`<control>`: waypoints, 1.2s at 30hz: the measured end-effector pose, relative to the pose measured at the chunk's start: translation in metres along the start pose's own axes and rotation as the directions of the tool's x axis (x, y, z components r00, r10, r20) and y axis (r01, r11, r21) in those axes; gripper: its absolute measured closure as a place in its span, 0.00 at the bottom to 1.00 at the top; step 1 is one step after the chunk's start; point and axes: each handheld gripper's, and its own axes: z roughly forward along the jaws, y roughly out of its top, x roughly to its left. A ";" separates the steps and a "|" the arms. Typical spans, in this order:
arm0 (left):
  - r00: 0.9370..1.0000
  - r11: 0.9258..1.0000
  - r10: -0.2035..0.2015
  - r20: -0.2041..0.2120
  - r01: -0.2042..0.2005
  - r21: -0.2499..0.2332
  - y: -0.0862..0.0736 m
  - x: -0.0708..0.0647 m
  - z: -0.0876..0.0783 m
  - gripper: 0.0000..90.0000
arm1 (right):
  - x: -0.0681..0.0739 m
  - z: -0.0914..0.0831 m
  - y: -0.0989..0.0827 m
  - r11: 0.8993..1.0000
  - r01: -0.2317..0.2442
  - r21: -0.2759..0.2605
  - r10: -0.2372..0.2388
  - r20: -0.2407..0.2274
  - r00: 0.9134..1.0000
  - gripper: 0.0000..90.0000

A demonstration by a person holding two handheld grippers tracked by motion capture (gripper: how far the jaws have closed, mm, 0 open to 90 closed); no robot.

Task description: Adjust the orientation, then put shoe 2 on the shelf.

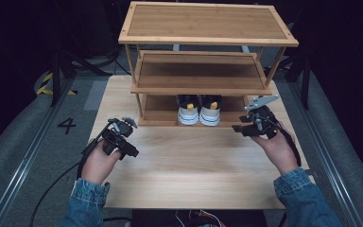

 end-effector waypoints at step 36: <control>0.999 0.999 -0.037 0.004 0.037 -0.013 -0.010 0.026 0.019 0.19 | -0.094 -0.007 -0.159 0.958 -0.285 -0.038 0.288 0.093 0.953 0.49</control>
